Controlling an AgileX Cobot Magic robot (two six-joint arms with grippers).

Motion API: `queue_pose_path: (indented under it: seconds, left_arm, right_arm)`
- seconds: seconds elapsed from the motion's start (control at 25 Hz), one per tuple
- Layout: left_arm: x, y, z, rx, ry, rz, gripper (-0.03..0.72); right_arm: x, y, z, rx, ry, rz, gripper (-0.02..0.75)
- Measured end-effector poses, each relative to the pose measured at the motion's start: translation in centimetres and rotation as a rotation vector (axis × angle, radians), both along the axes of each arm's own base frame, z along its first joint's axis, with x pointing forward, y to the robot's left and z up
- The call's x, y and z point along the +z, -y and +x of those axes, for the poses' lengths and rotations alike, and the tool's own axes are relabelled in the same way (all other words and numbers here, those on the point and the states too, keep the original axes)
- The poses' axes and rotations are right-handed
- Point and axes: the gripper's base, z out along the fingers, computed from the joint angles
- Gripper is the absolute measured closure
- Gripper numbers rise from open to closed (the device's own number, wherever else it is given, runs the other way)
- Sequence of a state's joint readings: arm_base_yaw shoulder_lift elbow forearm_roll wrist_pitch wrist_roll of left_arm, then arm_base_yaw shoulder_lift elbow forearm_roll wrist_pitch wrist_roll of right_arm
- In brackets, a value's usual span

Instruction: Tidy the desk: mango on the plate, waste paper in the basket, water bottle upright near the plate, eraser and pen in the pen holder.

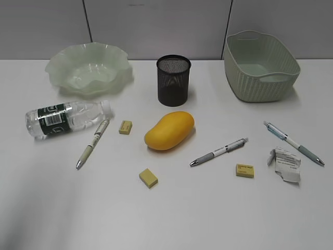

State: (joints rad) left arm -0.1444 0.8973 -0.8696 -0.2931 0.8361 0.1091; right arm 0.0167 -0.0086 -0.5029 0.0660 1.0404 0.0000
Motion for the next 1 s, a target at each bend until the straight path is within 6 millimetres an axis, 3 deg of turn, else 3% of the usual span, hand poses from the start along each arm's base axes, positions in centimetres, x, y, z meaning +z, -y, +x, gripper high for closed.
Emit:
queue_pose_path:
  seconds: [0.56,0.8,1.0]
  left_arm:
    - [-4.0,9.7,7.0,-0.308,-0.089,0.083,0.148]
    - [-5.4,13.5,10.2,-0.394,-0.096,0.178,0.056]
    - [-7.8,16.9,12.6,-0.492,-0.119,0.253,0.034]
  right_arm:
    - [0.0,0.0,0.0,0.000,0.000,0.000,0.156]
    - [0.0,0.0,0.0,0.000,0.000,0.000,0.156]
    - [0.0,0.0,0.0,0.000,0.000,0.000,0.156]
